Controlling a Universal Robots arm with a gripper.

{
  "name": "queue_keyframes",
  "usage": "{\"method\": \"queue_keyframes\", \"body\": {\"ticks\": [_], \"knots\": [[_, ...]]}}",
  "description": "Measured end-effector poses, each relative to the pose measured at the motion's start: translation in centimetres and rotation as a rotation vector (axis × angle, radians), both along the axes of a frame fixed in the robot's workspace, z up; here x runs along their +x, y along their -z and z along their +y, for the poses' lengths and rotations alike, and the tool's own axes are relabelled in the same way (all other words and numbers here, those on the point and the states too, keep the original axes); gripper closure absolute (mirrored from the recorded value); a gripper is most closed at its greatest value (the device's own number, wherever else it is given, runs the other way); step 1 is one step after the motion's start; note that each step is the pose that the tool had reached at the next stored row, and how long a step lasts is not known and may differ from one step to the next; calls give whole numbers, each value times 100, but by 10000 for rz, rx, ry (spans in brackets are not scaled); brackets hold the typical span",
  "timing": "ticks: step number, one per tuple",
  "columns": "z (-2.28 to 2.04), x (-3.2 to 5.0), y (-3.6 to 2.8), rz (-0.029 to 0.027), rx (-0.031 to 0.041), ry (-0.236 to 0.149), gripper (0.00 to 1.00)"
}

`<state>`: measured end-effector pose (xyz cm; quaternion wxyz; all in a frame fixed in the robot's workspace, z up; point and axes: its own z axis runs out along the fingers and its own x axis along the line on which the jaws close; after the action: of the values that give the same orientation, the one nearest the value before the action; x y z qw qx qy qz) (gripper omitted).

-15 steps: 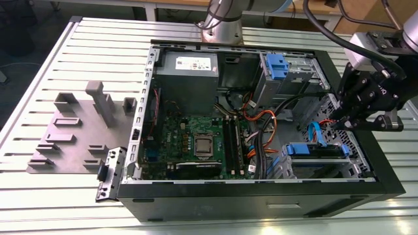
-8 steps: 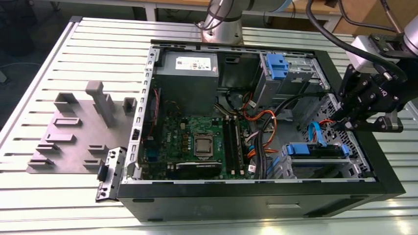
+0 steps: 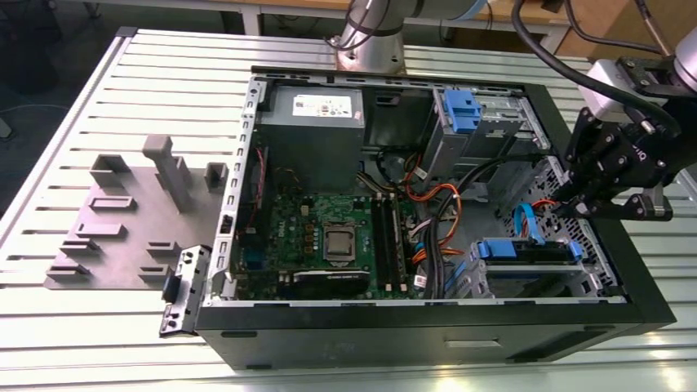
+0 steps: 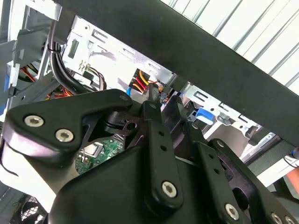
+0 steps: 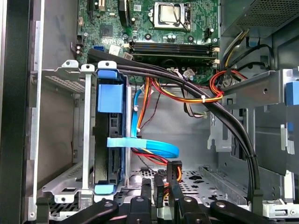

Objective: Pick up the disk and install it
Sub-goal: 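Insert the second disk wire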

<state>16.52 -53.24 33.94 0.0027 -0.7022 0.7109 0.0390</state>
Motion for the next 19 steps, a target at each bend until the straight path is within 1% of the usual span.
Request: {"method": "queue_keyframes", "body": {"ticks": [1, 2, 3, 4, 14, 16, 19], "knots": [[0, 1, 0, 0, 0, 0, 72], [0, 1, 0, 0, 0, 0, 78], [0, 1, 0, 0, 0, 0, 78], [0, 2, 0, 0, 0, 0, 84], [0, -1, 1, -6, 2, -2, 84], [-4, -29, 1, -33, 2, -1, 84], [-21, -74, 0, -83, 0, -1, 84]]}}
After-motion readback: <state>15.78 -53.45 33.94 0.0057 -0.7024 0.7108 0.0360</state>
